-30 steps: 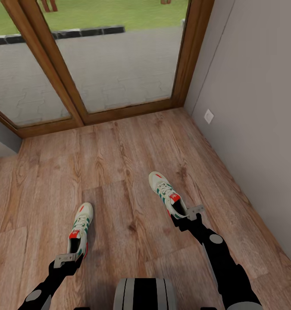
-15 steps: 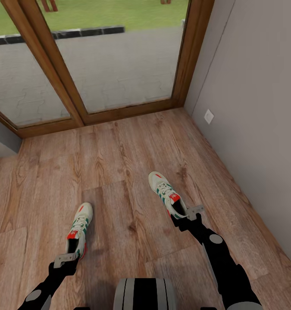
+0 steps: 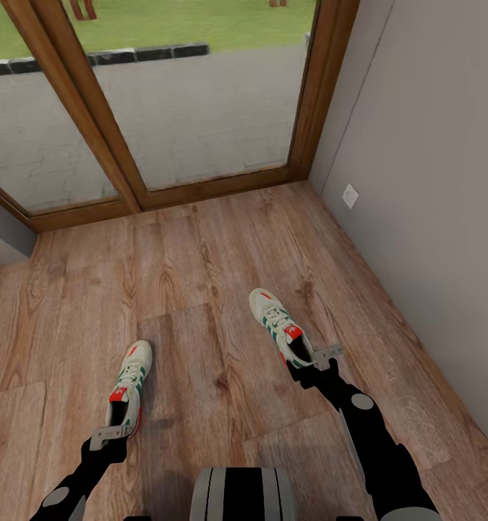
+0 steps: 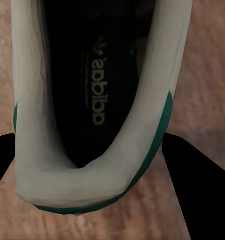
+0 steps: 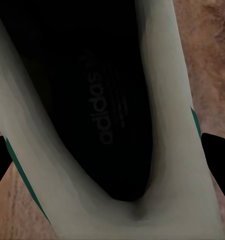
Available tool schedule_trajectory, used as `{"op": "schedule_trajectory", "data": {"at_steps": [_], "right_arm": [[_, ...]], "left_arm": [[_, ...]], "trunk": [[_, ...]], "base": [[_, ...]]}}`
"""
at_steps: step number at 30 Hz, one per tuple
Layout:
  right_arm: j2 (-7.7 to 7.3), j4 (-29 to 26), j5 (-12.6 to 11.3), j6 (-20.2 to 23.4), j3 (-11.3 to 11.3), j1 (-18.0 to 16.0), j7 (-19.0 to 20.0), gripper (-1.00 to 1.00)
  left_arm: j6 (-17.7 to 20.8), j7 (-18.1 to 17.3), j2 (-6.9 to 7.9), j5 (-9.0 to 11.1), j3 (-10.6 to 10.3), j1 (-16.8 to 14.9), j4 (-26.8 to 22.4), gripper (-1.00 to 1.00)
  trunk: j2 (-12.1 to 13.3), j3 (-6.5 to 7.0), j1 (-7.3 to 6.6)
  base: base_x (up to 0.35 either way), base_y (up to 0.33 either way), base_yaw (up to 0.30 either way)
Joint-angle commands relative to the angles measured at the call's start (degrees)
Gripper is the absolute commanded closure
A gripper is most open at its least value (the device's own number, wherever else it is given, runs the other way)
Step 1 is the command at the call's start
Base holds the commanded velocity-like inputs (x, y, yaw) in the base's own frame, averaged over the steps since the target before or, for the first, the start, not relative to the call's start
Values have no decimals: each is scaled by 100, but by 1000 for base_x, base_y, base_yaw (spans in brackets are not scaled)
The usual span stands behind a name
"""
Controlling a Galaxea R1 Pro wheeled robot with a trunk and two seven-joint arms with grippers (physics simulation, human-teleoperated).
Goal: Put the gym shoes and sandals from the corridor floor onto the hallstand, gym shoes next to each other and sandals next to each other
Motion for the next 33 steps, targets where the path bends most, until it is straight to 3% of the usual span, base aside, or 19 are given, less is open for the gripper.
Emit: {"op": "schedule_trajectory", "data": {"at_steps": [1, 27, 33], "right_arm": [[8, -10, 48, 20, -22, -2, 49, 100], [14, 3, 48, 20, -1, -2, 49, 100], [10, 34, 52, 10, 2, -2, 49, 100]], "left_arm": [[-28, -33, -6, -72, 46, -5, 3, 100], [-41, -42, 7, -49, 55, 3, -26, 100], [-37, -42, 7, -70, 48, 3, -55, 100]], "trunk": [[-1, -3, -1], [-1, -3, -1], [7, 130, -16]], "base": [[0, 0, 0], [0, 0, 0], [0, 0, 0]]}}
